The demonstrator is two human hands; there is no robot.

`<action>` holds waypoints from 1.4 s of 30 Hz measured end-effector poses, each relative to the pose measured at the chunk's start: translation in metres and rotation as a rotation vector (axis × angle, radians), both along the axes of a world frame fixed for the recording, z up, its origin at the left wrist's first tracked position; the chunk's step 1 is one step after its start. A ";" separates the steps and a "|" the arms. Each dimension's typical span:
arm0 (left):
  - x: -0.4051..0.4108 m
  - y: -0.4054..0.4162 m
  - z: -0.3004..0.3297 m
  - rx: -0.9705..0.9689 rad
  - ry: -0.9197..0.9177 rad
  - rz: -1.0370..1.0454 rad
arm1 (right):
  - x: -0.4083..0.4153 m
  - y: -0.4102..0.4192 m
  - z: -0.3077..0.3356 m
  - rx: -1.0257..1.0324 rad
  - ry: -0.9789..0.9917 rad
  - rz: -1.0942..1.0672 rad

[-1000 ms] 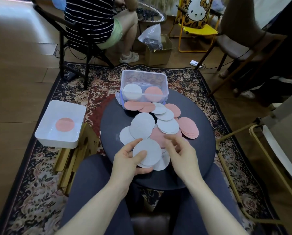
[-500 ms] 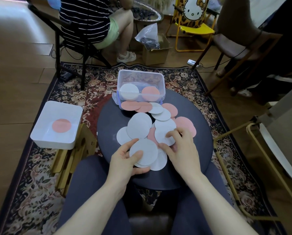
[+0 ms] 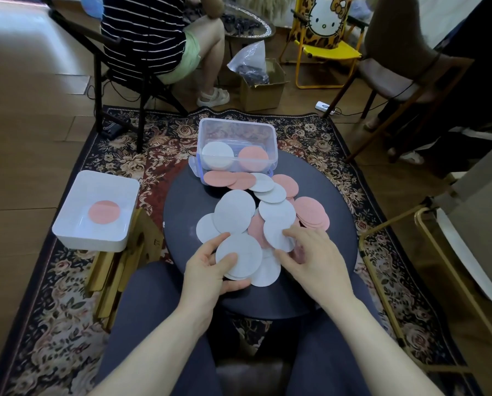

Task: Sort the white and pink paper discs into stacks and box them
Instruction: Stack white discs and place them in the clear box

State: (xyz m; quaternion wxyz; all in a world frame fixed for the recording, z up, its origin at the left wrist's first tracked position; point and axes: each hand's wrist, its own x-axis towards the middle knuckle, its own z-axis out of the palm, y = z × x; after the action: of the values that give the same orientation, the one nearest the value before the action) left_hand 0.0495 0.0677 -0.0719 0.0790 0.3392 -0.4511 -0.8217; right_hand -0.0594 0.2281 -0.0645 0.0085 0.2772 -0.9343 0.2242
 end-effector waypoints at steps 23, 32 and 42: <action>0.002 0.001 0.008 -0.013 0.016 -0.075 | 0.036 -0.024 0.006 -0.775 -0.805 -0.329; 0.001 0.002 0.005 -0.008 0.019 -0.054 | 0.012 -0.020 0.002 -0.406 -0.331 -0.212; 0.001 0.001 0.005 0.002 0.017 -0.049 | -0.024 -0.026 -0.008 0.095 0.012 -0.023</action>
State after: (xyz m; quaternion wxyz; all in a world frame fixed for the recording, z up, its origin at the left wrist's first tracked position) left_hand 0.0501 0.0684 -0.0671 0.0624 0.3213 -0.4579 -0.8266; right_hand -0.0837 0.2022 -0.0723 0.0032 0.2680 -0.9469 0.1777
